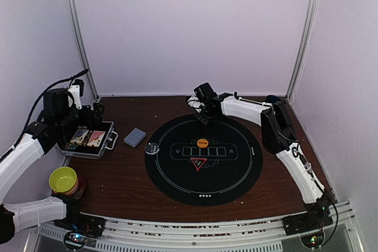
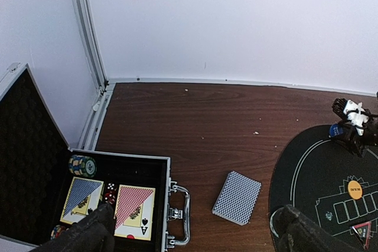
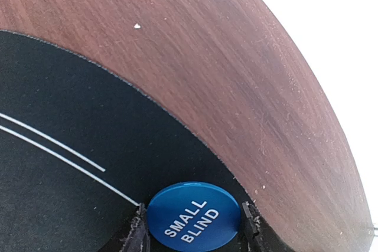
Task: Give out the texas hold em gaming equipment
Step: Place the small blind button on the poker table mat.
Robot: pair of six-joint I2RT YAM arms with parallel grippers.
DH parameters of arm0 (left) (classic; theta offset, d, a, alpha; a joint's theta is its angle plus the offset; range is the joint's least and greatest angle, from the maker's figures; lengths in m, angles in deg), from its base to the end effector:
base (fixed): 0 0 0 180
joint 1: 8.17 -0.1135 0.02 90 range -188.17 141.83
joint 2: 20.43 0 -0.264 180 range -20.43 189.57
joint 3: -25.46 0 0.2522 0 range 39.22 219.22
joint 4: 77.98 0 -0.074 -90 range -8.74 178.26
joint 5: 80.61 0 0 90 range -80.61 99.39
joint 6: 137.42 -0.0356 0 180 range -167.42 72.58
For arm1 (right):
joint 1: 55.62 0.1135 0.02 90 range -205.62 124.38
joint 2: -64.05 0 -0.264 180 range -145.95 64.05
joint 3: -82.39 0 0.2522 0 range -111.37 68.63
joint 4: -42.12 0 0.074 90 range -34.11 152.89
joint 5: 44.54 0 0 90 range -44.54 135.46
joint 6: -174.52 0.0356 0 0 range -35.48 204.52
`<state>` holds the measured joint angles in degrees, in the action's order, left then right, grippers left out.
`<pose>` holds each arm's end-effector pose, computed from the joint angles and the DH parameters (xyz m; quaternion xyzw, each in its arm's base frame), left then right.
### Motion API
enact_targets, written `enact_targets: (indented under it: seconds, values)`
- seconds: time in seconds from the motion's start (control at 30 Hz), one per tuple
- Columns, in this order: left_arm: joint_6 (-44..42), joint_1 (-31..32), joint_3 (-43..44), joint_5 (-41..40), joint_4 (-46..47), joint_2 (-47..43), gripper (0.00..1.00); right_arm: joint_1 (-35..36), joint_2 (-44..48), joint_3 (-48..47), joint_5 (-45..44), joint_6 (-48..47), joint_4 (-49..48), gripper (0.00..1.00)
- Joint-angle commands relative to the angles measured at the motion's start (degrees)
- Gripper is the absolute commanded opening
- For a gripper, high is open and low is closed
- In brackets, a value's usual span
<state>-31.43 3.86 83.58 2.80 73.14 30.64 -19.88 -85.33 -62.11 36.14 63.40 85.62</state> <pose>0.2023 -0.0389 0.3092 -0.0608 0.8252 -0.0893 0.5544 0.4668 0.3288 0.1449 -0.4182 0.8331 -0.0303 0.3609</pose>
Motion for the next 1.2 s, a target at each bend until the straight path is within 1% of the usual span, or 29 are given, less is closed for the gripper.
enact_targets:
  seconds: [0.0, 0.1, 0.23, 0.3, 0.4, 0.6, 0.7, 0.8, 0.93, 1.0, 1.17]
  values:
    - [-0.16, -0.61, 0.82, 0.48, 1.14, -0.49, 0.98, -0.79, -2.49, -1.09, -1.48, -0.71, -1.72, 0.46]
    - [-0.14, -0.78, 0.84, 0.62, 1.14, -0.44, 0.98, -0.85, -2.98, -1.10, -1.13, -0.89, -1.51, 0.49]
    - [-0.17, -0.97, 0.82, 0.70, 1.16, -0.44, 0.98, -0.84, -2.94, -1.50, -0.61, -0.79, -0.92, 0.51]
    - [-0.10, -0.97, 0.86, 0.80, 1.14, -0.38, 0.98, -0.85, -2.78, -1.70, -0.68, -0.84, -0.68, 0.54]
    - [-0.08, -0.97, 0.90, 0.88, 1.16, -0.40, 0.98, -0.85, -2.15, -1.71, -0.81, -0.85, -0.43, 0.63]
    - [-0.08, -1.07, 0.86, 0.88, 1.16, -0.45, 0.98, -0.76, -0.74, -1.75, -0.06, -0.75, 0.76, 0.67]
    - [-0.10, -1.10, 0.90, 0.88, 1.15, -0.44, 0.98, -0.62, 0.79, -2.98, 0.79, -0.72, 3.39, 0.72]
    - [-0.08, -1.10, 0.91, 0.79, 1.14, -0.48, 0.98, -0.51, 4.49, -3.56, 2.19, -0.14, 7.02, 0.82]
    - [-0.04, -1.14, 0.91, 0.79, 1.14, -0.44, 0.98, -0.50, 12.36, 0.08, 5.72, 0.96, 11.01, 0.97]
    - [-0.06, -1.19, 0.91, 0.94, 1.18, -0.49, 0.98, -0.30, 16.16, 3.05, 7.85, 1.56, 13.20, 1.00]
    - [-0.08, -1.19, 0.91, 0.94, 1.18, -0.86, 0.98, 0.34, 21.94, 11.75, 14.19, 4.14, 18.13, 1.00]
